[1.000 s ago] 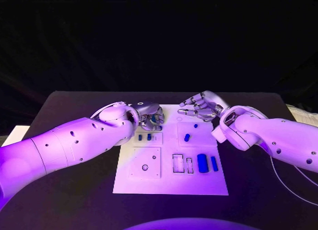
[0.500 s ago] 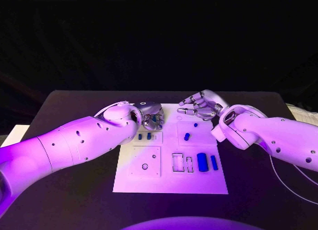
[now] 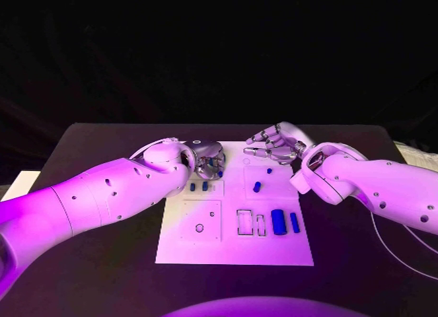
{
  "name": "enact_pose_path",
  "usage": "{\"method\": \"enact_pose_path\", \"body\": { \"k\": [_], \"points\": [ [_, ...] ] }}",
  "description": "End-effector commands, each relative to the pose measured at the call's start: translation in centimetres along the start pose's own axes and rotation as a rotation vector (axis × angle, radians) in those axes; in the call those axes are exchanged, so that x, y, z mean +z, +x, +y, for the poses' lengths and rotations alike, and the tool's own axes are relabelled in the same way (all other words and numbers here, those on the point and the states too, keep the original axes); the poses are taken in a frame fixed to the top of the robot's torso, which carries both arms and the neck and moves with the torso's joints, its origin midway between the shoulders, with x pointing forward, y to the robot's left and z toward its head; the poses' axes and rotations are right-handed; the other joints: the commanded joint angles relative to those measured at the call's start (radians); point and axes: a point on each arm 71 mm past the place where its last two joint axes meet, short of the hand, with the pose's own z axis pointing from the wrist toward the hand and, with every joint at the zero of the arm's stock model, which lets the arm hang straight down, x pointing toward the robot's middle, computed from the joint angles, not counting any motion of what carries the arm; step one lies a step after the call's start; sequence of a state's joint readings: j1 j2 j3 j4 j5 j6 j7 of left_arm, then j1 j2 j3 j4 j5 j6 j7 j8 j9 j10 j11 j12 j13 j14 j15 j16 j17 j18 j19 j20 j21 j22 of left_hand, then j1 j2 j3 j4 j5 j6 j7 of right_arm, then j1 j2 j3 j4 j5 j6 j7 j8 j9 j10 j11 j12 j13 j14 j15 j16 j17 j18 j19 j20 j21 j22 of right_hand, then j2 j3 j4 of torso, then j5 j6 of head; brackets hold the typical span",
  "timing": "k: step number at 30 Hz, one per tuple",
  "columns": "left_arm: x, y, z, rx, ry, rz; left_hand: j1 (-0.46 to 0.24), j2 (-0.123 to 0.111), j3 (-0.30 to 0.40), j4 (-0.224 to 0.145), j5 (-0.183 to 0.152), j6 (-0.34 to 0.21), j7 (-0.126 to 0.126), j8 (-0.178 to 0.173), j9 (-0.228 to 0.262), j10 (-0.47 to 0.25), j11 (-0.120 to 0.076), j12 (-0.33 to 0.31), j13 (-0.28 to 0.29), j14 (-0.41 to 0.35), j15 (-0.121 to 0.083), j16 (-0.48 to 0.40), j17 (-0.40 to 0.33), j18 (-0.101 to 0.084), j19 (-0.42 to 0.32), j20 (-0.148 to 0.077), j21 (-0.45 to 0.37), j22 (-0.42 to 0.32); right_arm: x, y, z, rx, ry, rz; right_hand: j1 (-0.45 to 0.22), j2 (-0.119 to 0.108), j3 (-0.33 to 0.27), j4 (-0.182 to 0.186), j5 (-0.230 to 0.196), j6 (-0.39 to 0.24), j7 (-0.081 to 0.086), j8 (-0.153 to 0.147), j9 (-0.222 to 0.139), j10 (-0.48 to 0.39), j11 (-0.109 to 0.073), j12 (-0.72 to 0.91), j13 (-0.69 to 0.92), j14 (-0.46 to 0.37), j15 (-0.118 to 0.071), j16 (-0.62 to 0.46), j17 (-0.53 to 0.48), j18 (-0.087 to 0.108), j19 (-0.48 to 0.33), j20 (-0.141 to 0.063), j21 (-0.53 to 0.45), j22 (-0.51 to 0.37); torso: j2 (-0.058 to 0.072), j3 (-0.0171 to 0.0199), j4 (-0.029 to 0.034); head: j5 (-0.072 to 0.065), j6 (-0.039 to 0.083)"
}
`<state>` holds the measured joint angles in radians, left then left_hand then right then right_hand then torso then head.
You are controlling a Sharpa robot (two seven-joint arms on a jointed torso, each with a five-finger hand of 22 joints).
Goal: Assemble the parts on the task board
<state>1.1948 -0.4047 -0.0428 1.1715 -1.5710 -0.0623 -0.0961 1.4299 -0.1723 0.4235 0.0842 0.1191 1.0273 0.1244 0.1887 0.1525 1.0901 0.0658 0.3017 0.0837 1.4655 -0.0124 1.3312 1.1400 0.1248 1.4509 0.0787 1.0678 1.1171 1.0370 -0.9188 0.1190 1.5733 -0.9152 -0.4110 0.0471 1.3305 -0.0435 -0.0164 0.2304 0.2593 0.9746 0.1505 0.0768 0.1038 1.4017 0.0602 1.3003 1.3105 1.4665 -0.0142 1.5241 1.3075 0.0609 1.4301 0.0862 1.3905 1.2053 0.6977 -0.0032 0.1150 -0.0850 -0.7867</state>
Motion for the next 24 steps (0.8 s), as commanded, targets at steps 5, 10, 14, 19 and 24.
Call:
{"method": "enact_pose_path", "body": {
  "k": [5,10,14,19,24],
  "points": [
    [0.17,0.59,-0.10,0.010,-0.010,0.030,-0.005,0.008,0.013,-0.001,0.005,0.010,0.001,-0.007,-0.003,0.014,-0.002,-0.006,-0.001,0.030,-0.009,-0.003,-0.003,-0.018,0.009,-0.002,0.008,0.005,0.03,0.21,0.17,0.001,-0.013,0.010,0.000,0.008,-0.006,-0.002,0.006,0.005,-0.003,0.000,0.001,-0.006,0.002,-0.003,0.058,0.085,-0.001,-0.006,0.190,0.013,-0.003,0.000,-0.006,0.000,0.001,0.0003,-0.0006,0.000,0.000],
    [0.28,0.82,-0.25,0.007,-0.009,0.032,-0.006,0.006,0.015,-0.003,0.004,0.007,0.003,-0.011,-0.006,0.018,-0.002,-0.007,-0.002,0.030,-0.010,-0.002,-0.004,-0.019,0.009,-0.002,0.012,0.009,0.04,0.23,0.18,0.001,-0.013,0.011,0.000,0.008,-0.006,-0.002,0.006,0.005,-0.003,0.000,0.001,-0.006,0.002,-0.003,0.058,0.085,-0.001,-0.006,0.190,0.013,-0.003,0.000,-0.006,0.000,0.001,0.0003,-0.0008,0.000,-0.001],
    [0.32,0.96,-0.48,0.004,-0.002,0.027,-0.012,0.000,0.020,-0.006,0.004,-0.004,0.008,-0.024,-0.013,0.007,0.004,-0.023,-0.009,0.029,-0.006,-0.003,-0.011,-0.021,0.009,-0.001,0.016,0.015,0.04,0.25,0.20,0.001,-0.013,0.012,0.000,0.008,-0.006,-0.002,0.006,0.005,-0.003,0.000,0.001,-0.006,0.002,-0.003,0.058,0.085,-0.001,-0.006,0.190,0.013,-0.003,0.000,-0.006,0.000,0.001,0.0004,-0.0013,0.000,-0.002],
    [0.28,1.05,-0.70,0.001,0.006,0.024,-0.014,-0.003,0.024,-0.009,0.005,-0.007,0.010,-0.030,-0.017,-0.001,0.007,-0.032,-0.012,0.029,-0.003,-0.004,-0.015,-0.022,0.008,0.001,0.018,0.018,0.05,0.25,0.20,0.001,-0.013,0.012,0.000,0.008,-0.006,-0.002,0.006,0.005,-0.003,0.000,0.001,-0.006,0.002,-0.003,0.058,0.085,-0.001,-0.006,0.190,0.013,-0.003,0.000,-0.006,0.000,0.001,0.0007,-0.0011,-0.001,-0.004],
    [0.24,1.09,-0.78,0.000,0.008,0.025,-0.013,-0.005,0.025,-0.011,0.005,-0.007,0.010,-0.032,-0.018,-0.002,0.007,-0.035,-0.013,0.029,-0.003,-0.004,-0.016,-0.022,0.008,0.001,0.018,0.019,0.07,0.27,0.21,0.002,-0.014,0.012,0.000,0.008,-0.006,-0.002,0.006,0.005,-0.003,0.000,0.001,-0.006,0.002,-0.003,0.058,0.085,-0.001,-0.006,0.190,0.013,-0.003,0.000,-0.006,0.000,0.000,0.0008,0.0004,-0.001,-0.006]
  ]
}}
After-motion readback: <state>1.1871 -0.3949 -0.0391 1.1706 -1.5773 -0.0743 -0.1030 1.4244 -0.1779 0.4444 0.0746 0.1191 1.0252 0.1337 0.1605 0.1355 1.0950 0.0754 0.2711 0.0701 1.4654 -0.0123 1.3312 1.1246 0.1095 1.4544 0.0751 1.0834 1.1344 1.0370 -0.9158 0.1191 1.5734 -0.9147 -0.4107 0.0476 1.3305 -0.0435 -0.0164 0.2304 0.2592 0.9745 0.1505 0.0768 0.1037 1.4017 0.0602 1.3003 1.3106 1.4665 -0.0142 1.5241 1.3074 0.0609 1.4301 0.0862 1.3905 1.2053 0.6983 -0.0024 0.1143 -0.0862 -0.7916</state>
